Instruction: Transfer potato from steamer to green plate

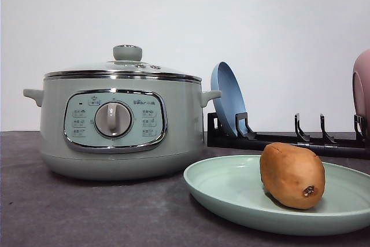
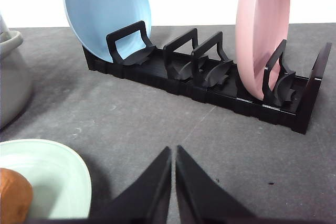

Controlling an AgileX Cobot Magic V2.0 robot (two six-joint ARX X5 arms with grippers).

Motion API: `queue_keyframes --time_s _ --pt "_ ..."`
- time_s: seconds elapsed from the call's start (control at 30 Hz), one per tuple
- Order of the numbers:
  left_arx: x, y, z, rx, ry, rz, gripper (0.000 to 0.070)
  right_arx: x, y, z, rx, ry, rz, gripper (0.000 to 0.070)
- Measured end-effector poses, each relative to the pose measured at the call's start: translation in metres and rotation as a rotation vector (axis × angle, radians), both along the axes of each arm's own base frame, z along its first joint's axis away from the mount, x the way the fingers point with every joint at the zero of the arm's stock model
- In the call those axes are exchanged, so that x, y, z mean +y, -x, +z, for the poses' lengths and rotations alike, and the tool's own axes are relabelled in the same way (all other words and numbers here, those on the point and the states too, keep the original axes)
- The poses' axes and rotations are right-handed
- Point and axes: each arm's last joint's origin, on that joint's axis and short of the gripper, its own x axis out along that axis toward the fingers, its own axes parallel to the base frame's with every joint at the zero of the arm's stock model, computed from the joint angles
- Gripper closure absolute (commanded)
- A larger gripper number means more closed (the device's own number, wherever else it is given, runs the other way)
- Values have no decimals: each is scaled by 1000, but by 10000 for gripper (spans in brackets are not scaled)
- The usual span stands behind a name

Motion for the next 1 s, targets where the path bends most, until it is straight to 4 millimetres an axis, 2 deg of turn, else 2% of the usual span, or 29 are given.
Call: queue_keyframes --time_s 1.0 --pt "0 0 0 0 0 0 699 0 0 0 0 0 0 699"
